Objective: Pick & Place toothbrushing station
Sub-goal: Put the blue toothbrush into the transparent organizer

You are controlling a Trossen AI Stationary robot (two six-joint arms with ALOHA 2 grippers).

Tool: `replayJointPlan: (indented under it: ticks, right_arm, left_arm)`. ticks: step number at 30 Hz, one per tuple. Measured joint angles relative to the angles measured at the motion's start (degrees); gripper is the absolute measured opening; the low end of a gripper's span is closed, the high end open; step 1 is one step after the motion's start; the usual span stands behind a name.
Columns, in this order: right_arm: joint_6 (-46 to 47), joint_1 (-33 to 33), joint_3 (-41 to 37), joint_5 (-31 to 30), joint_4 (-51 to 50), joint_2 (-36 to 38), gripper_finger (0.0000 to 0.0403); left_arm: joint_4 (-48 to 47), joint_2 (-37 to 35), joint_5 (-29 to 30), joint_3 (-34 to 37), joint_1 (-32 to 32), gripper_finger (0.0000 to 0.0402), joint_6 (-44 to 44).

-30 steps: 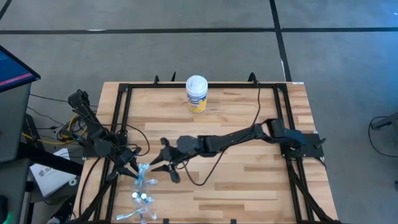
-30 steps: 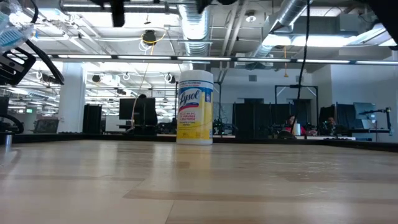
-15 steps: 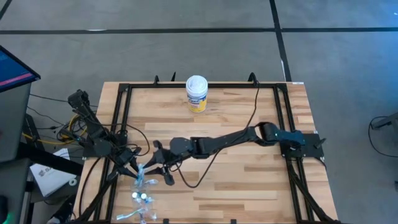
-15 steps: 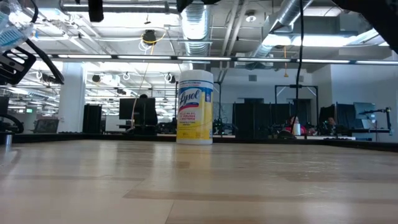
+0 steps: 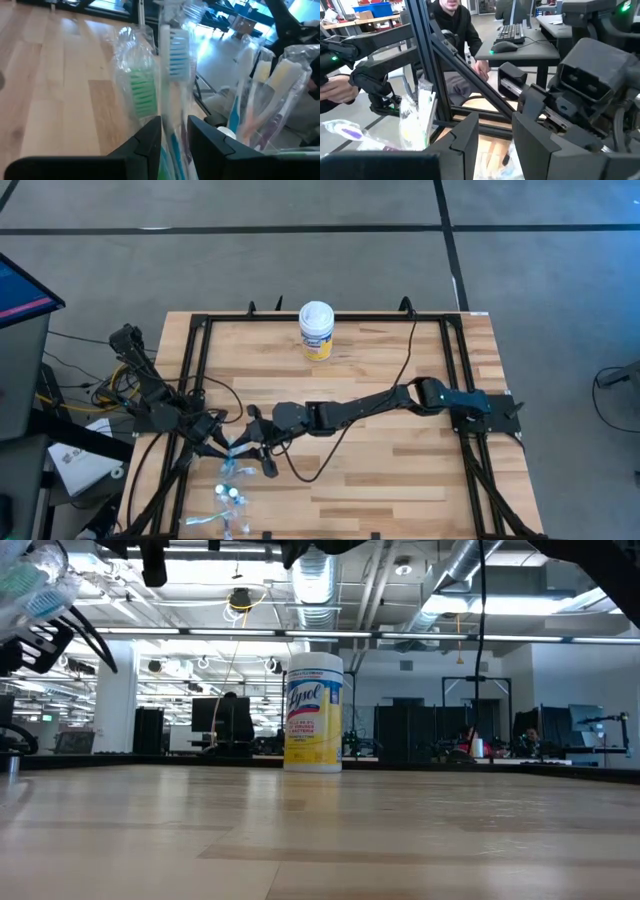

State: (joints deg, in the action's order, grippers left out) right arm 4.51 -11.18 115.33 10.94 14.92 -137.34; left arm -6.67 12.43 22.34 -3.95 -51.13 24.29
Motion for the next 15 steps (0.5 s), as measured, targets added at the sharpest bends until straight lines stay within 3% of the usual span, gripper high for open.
replayJointPlan:
  ticks: [10,15]
  right_arm:
    - [0.0,0.4,0.0,-0.7,-2.5,0.0,0.0111]
    - [-0.3,0.4,0.0,-0.7,-2.3,0.0,0.0111]
  left_arm:
    - [1.7,0.0,0.1,0.0,0.0,0.0090,0.1]
    - [3.7,0.0,-2.9,0.0,0.0,0.0090,0.2]
